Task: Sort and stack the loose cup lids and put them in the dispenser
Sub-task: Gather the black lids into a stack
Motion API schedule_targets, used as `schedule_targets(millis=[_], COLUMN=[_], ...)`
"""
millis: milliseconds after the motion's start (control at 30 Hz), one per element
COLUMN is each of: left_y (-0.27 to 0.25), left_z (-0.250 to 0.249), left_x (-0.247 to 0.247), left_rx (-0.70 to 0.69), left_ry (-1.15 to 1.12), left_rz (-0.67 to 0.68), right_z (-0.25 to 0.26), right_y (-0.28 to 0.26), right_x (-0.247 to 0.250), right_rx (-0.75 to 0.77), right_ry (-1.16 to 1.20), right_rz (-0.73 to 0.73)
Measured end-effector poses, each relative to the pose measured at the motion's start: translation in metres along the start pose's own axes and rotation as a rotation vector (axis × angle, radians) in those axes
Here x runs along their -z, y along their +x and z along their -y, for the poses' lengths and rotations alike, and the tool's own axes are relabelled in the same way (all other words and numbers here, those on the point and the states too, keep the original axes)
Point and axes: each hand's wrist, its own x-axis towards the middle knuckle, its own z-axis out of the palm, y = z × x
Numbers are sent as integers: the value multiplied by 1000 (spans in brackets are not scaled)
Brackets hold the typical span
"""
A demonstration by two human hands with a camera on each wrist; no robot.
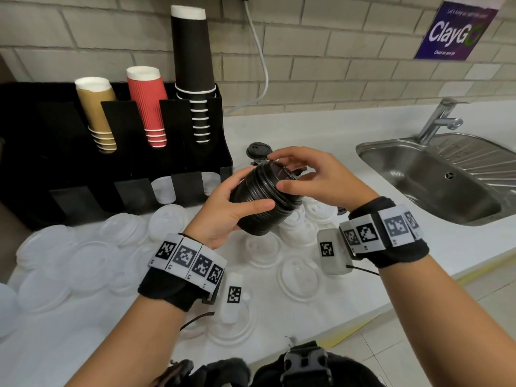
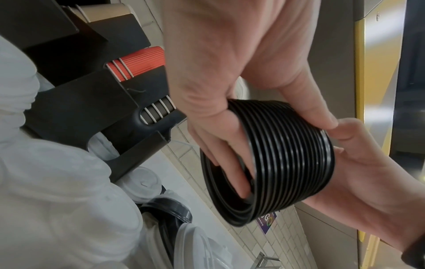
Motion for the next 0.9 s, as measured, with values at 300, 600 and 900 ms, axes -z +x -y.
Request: schedule_targets(millis=[300,600,900], left_y=[0,2,-3], left_z=[-2,-1,-14], left_x=[0,1,29], left_rx=[-12,-25,-127], left_ry=[-9,-72,-189], left_rz=[-2,-13,-194], right_z=[1,2,-50], right_y=[7,17,39], right_x=[0,2,20], right_rx=[39,120,-276], right_ry=[1,-3,-573], right_rz=[27,62,374])
